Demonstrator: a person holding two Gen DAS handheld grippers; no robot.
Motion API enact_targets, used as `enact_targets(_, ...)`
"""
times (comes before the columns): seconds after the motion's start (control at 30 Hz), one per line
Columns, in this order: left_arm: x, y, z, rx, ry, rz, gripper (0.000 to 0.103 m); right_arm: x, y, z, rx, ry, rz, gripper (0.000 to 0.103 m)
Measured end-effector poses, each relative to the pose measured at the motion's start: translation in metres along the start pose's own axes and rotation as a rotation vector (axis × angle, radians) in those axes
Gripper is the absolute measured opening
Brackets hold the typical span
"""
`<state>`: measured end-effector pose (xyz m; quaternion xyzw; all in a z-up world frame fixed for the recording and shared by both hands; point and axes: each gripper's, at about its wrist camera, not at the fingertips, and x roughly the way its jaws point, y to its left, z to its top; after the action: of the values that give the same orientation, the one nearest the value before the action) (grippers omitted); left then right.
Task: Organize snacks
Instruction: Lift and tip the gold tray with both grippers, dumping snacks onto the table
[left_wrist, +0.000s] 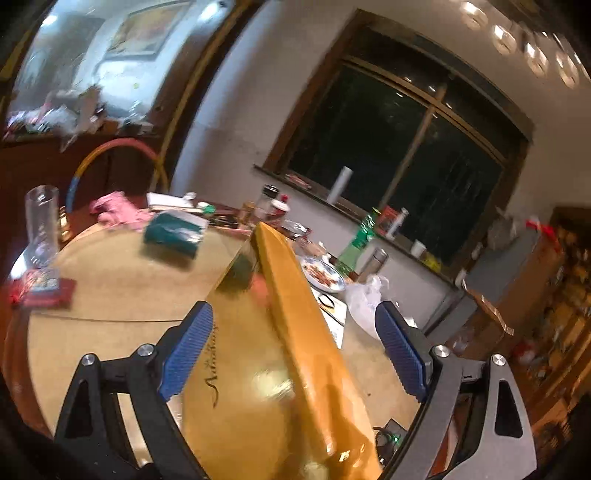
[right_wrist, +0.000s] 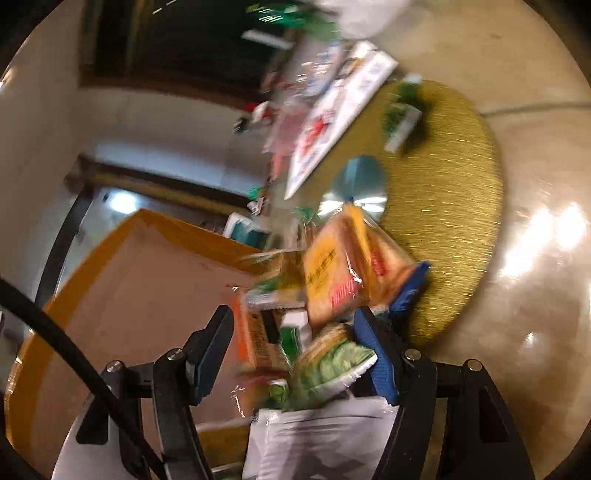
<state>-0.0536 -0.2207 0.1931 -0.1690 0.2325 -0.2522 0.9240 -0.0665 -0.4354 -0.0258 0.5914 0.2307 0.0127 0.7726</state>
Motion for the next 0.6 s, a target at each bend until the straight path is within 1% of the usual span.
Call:
enact_targets(0.07,0.013,-0.018,-0.004,0.052,0.021,-0.017,0.089,-0.007,-0.005,0.0,0.049,-0.007,0.004,0.068)
enact_targets(0.13,0.03,-0.031,-0.008,0.087,0.068,-0.037,0.089,-0.013,-0.007,-0.001,0.09,-0.022,0.004,0.068)
enact_targets(0.17,0.044,-0.041,-0.009,0.118,0.12,-0.052,0.089,-0.015,-0.007,0.001,0.107,-0.021,0.006,0.068)
enact_targets(0.23,0.053,-0.052,-0.014,0.148,0.151,-0.066,0.089,-0.015,-0.014,-0.002,0.143,-0.01,0.01,0.068)
enact_targets(0.27,0.057,-0.055,-0.011,0.159,0.164,-0.067,0.089,-0.015,-0.02,-0.001,0.184,0.0,0.018,0.068)
enact_targets(0.33,0.059,-0.053,-0.01,0.144,0.18,-0.089,0.089,-0.016,-0.031,-0.001,0.266,0.021,0.028,0.068)
enact_targets(0.4,0.052,-0.045,-0.007,0.12,0.17,-0.103,0.089,-0.013,-0.03,0.002,0.267,0.03,0.025,0.068)
enact_targets(0.5,0.042,-0.025,0.002,0.075,0.139,-0.104,0.089,-0.01,-0.016,0.002,0.273,0.047,0.029,0.068)
enact_targets(0.6,0.036,-0.005,0.017,0.01,0.135,-0.128,0.089,0.008,0.008,-0.004,0.259,0.1,0.047,0.068)
